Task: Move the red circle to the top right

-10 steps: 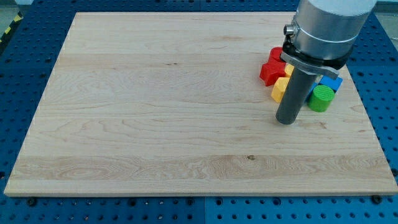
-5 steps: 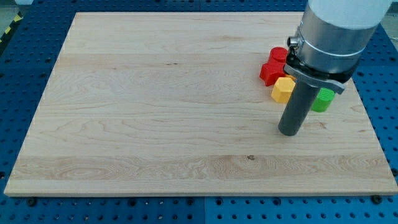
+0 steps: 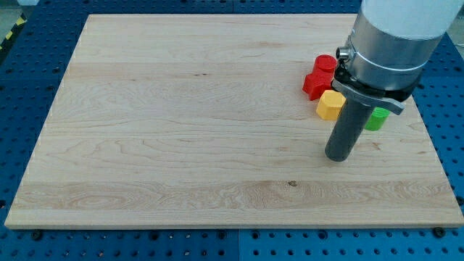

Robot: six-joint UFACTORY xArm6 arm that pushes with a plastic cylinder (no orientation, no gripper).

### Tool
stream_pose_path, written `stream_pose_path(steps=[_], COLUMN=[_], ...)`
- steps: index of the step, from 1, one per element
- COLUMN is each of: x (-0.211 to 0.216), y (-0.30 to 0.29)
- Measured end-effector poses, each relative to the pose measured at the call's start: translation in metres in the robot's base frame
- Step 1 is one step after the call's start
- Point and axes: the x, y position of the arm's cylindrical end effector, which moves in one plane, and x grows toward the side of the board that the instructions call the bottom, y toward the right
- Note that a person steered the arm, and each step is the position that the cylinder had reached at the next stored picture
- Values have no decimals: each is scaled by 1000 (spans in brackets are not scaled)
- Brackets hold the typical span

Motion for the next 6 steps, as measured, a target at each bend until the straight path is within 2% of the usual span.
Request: stream_pose_path(steps=[6], x=[-146], y=[-32])
